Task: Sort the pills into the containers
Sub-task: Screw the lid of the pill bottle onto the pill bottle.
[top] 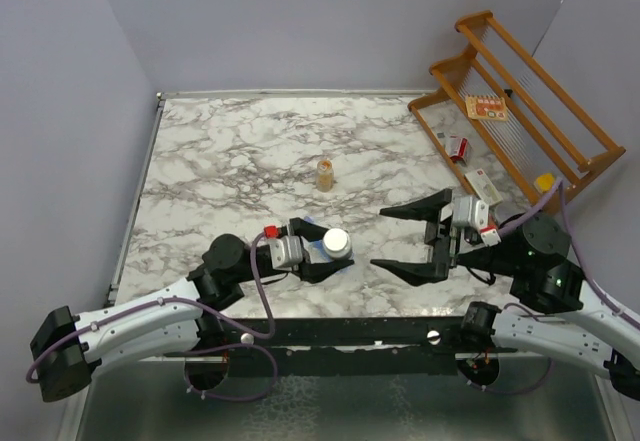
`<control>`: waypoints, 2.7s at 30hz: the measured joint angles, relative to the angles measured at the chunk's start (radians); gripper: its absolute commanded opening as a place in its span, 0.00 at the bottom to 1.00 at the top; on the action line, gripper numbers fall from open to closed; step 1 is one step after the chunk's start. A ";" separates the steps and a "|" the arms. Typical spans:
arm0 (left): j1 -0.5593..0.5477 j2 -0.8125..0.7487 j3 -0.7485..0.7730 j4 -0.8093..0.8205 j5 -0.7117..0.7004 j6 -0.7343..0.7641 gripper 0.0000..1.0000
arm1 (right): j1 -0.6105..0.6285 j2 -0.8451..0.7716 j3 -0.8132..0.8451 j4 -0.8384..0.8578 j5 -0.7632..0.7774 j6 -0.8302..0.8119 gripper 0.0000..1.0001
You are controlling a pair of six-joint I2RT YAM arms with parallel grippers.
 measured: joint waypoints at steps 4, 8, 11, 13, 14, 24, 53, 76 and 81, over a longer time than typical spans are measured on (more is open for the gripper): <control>0.000 -0.008 0.000 -0.027 0.166 -0.027 0.00 | 0.000 -0.005 -0.009 -0.011 -0.085 -0.006 0.77; 0.000 -0.004 0.000 -0.043 0.262 -0.046 0.00 | 0.000 0.019 -0.010 -0.016 -0.163 -0.006 0.76; 0.000 0.009 0.005 -0.044 0.310 -0.056 0.00 | 0.000 0.044 -0.019 -0.015 -0.213 -0.006 0.71; 0.000 0.021 0.011 -0.047 0.338 -0.061 0.00 | 0.000 0.058 -0.031 -0.011 -0.241 -0.004 0.67; 0.000 0.025 0.015 -0.048 0.346 -0.064 0.00 | 0.000 0.064 -0.037 -0.008 -0.252 -0.003 0.66; 0.000 0.059 0.029 -0.048 0.393 -0.071 0.00 | 0.000 0.127 -0.060 0.044 -0.352 0.008 0.62; 0.000 0.073 0.039 -0.048 0.407 -0.071 0.00 | 0.000 0.170 -0.067 0.106 -0.403 0.017 0.55; 0.000 0.074 0.040 -0.048 0.402 -0.071 0.00 | 0.000 0.171 -0.093 0.127 -0.381 0.017 0.50; -0.002 0.074 0.040 -0.048 0.395 -0.071 0.00 | 0.000 0.171 -0.093 0.128 -0.377 0.017 0.39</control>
